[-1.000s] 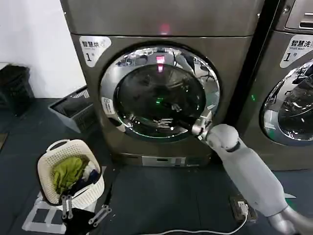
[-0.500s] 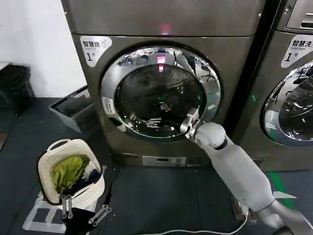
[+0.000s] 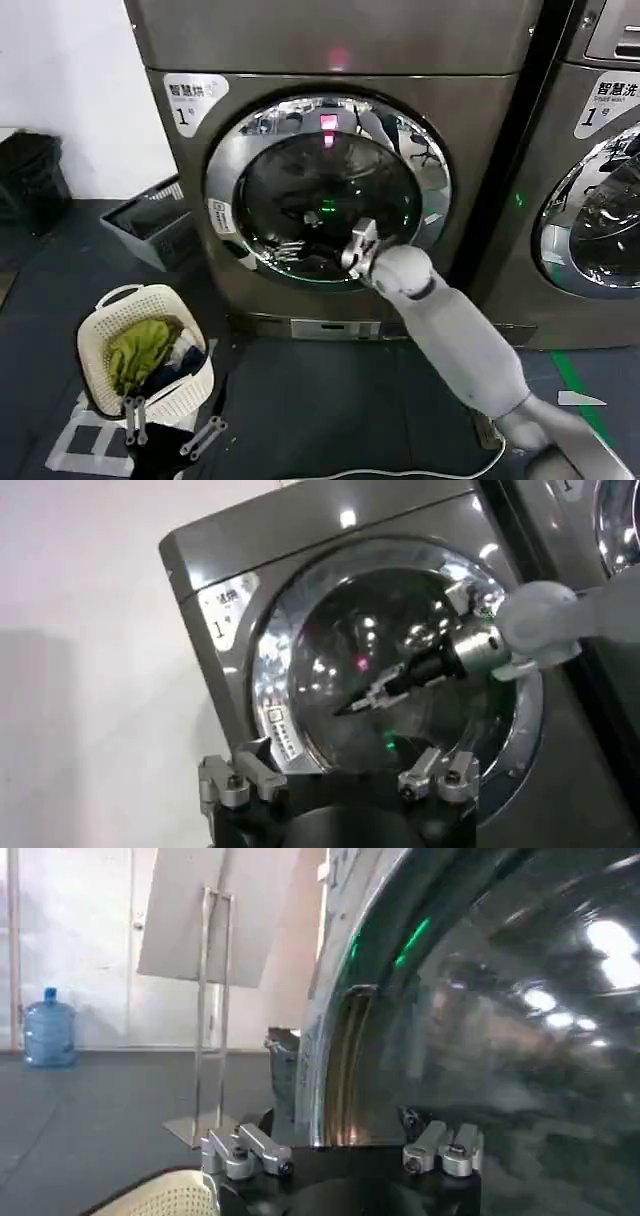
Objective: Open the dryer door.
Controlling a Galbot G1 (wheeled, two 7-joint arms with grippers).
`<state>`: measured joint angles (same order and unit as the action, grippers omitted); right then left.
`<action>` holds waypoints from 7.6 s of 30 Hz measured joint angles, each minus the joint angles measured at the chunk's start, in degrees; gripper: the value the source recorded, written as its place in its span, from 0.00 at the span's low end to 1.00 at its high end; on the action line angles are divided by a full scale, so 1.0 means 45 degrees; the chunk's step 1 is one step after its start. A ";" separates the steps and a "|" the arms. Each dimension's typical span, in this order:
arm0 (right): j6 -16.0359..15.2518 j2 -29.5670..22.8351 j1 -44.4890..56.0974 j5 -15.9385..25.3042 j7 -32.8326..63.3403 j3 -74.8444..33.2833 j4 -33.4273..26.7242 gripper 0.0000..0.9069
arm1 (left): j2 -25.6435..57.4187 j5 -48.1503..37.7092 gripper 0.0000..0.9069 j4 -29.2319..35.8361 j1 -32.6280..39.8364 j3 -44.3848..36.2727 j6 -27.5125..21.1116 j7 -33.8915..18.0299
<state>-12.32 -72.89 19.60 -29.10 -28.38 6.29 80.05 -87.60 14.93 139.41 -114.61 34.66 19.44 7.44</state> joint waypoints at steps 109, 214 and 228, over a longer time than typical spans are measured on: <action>0.1603 0.7453 0.5422 -0.4215 -1.1962 -0.3972 0.5120 1.00 | 0.7472 -0.6663 1.00 -0.7410 1.0578 0.1285 -0.2146 0.3361; 0.1809 -0.3210 1.9454 0.3624 0.8036 -3.0148 0.2855 1.00 | 0.3807 -0.7533 1.00 -0.8413 1.8362 -1.2794 -0.4506 0.2215; 0.1838 -0.2160 1.8689 0.3955 0.7784 -2.8904 0.3168 1.00 | 0.9384 -0.7325 1.00 -0.5197 1.3810 -0.8072 -0.7462 0.2113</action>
<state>-4.05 -82.61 103.70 -11.30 6.64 -123.77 94.30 -45.37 -18.03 116.03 -52.46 -1.66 -14.14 16.95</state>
